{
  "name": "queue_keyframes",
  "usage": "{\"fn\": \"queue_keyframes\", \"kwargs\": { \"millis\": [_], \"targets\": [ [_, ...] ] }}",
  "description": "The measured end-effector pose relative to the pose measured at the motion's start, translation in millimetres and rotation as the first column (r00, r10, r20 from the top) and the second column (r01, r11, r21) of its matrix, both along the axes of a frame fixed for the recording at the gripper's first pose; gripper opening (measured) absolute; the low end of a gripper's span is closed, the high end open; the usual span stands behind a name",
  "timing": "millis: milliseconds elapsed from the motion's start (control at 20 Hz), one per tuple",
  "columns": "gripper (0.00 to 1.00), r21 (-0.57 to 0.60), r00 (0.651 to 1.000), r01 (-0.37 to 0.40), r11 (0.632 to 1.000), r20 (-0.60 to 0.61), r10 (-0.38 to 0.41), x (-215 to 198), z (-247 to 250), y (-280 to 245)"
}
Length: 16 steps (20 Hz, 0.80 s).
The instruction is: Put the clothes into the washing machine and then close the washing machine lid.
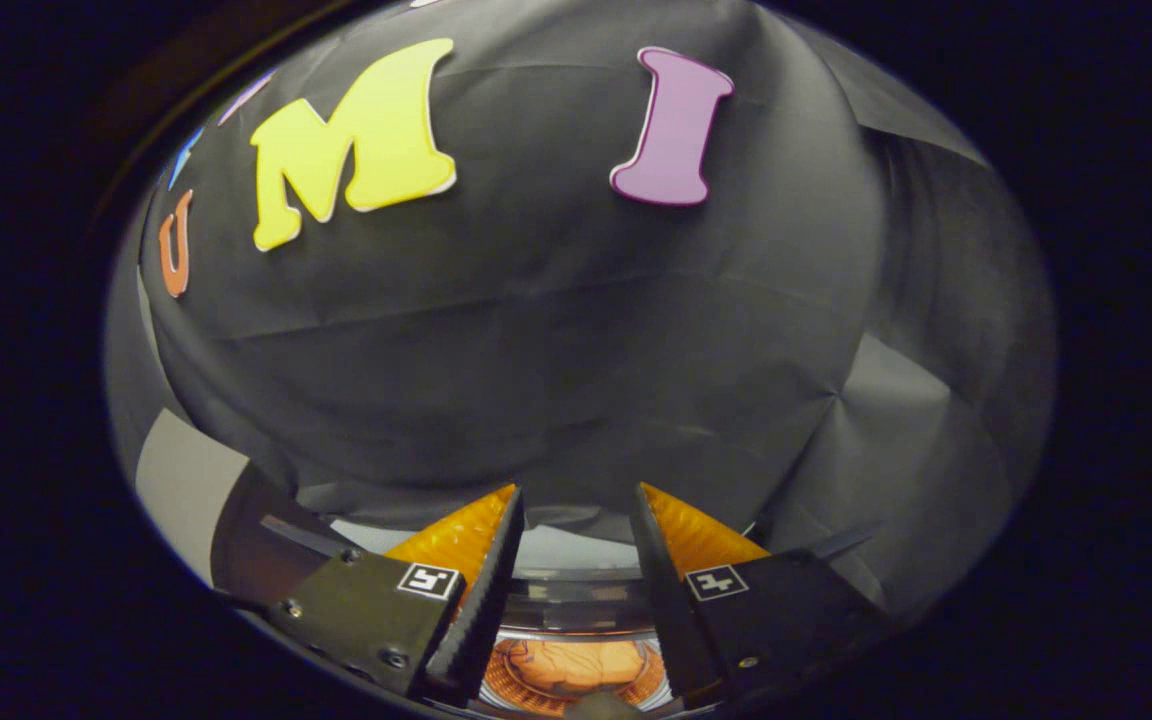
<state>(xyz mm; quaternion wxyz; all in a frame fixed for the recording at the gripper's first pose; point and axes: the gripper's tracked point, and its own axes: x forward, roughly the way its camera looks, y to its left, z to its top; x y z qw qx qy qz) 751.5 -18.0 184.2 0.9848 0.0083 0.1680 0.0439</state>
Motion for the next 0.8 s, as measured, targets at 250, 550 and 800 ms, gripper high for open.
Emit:
{"fn": "queue_keyframes", "kwargs": {
  "millis": [250,550,800],
  "targets": [
    [0.78,0.021,0.997,-0.035,0.999,0.074,0.034,2,0,-1],
    [0.79,0.011,0.983,-0.047,0.999,0.179,0.045,1,4,0],
    [0.79,0.016,0.963,-0.062,0.998,0.265,0.055,-4,7,1]
  ]
}}
